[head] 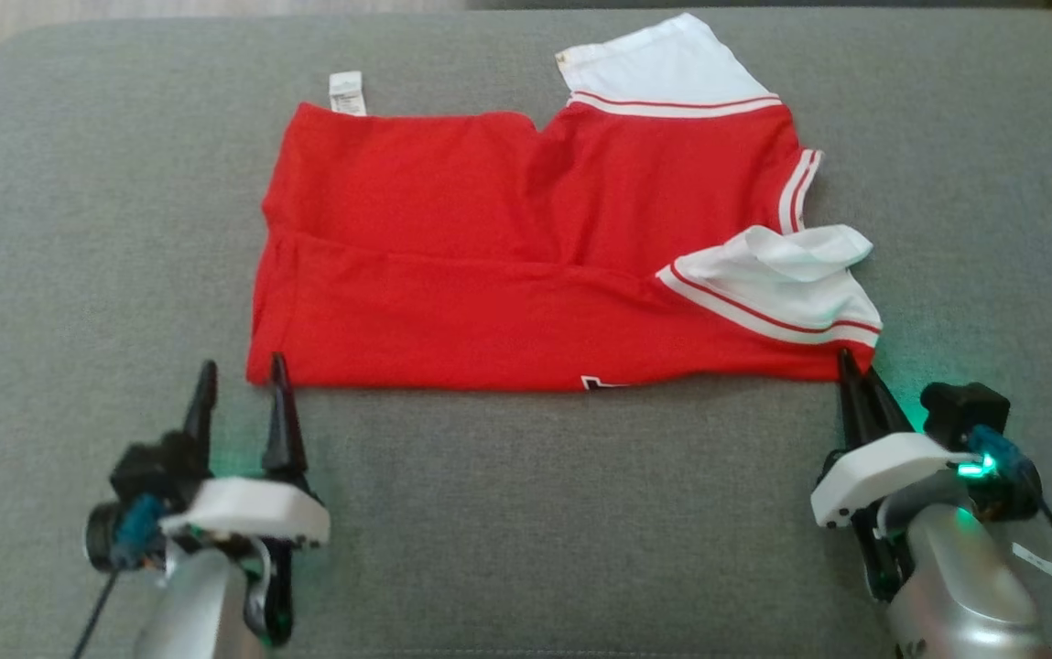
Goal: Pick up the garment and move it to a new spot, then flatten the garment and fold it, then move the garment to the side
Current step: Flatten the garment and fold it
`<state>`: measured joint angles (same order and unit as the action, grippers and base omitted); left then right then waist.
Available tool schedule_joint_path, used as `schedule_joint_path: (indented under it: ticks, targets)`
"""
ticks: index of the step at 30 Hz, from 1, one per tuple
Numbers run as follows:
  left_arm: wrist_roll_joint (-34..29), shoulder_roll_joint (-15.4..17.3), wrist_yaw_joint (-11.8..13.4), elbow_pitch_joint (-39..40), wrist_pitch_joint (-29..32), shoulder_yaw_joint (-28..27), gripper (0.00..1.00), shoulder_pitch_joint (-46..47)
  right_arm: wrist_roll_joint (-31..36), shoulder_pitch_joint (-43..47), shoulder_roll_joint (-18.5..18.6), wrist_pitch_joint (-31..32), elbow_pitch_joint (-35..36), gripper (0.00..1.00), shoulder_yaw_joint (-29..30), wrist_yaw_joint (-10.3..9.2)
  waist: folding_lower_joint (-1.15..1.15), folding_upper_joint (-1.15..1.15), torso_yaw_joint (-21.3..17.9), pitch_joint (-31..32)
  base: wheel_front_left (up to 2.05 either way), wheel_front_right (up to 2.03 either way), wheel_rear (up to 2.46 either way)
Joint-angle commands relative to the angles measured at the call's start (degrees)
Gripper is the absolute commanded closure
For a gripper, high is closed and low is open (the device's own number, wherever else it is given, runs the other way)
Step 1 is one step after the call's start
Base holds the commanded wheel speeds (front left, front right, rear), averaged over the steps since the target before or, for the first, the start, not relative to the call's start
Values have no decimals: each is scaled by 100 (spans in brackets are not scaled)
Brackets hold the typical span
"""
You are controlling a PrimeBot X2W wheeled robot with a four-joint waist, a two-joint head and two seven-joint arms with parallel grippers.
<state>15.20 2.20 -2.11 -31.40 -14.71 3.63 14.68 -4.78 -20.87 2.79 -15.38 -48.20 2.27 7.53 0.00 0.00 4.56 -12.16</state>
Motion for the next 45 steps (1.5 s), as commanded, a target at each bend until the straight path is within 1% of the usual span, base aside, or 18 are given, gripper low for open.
schedule_joint_path:
  ticks: [1,5,9,10,11,16,22,25,28,33,34,35,36,37,41,45]
  targets:
    - [-20,67,-18,84,-29,-217,0,195,38,-66,9,38,25,100,-154,-4,0,0,-45,-51,0,0,0]
    - [-140,68,-195,-417,-29,-434,0,552,-34,-131,9,38,239,100,-348,-4,0,0,-153,-188,0,0,0]
    - [-210,79,-313,-1127,-29,-555,0,822,-139,-171,9,38,437,100,-493,-4,0,0,-255,-307,0,0,0]
    - [-225,82,-341,-1239,-29,-573,51,883,-159,-176,9,38,486,100,-509,-4,0,0,-273,-326,0,0,0]
    - [-251,82,-371,-1286,-29,-580,100,921,-173,-177,9,38,531,100,-516,-4,0,0,-285,-335,0,0,0]
    - [-281,76,-443,-1275,-29,-695,100,811,-273,-123,9,38,773,100,-460,-4,0,0,-307,-220,0,0,0]
    - [-286,70,-449,-1037,-29,-752,100,314,-424,211,9,38,909,100,-327,-4,0,0,-246,291,0,0,0]
    - [-187,69,-408,-974,-29,-645,100,-40,-522,547,19,38,958,100,-338,-4,0,0,-242,613,0,0,0]
    - [-54,69,-310,-910,-29,-580,100,-409,-648,923,62,38,1061,100,-368,-4,0,0,-283,861,0,0,0]
    - [172,68,-152,-847,-29,-356,100,-869,-853,1503,90,38,1217,100,-372,-4,0,0,-352,1045,0,0,0]
    - [203,68,-118,-825,-29,-320,83,-911,-885,1576,86,38,1251,89,-337,-4,0,0,-360,1049,0,0,0]
    - [229,68,-88,-799,-29,-288,16,-934,-902,1623,83,38,1278,0,-307,-4,0,0,-367,1039,0,0,0]
    - [226,68,-44,-773,-29,-260,0,-935,-911,1642,78,38,1334,0,-279,-4,0,0,-371,1014,0,0,0]
    - [173,68,54,-692,-29,-254,0,-847,-882,1601,72,38,1471,0,-229,-4,0,0,-368,935,0,0,0]
    - [-79,117,76,-653,-29,-264,0,-483,-779,1404,62,38,1695,0,-162,-4,0,0,-346,769,0,0,0]
    - [-313,476,-168,-1077,-26,-168,0,423,-656,1009,45,38,1824,0,-236,-4,0,0,-313,528,0,0,0]
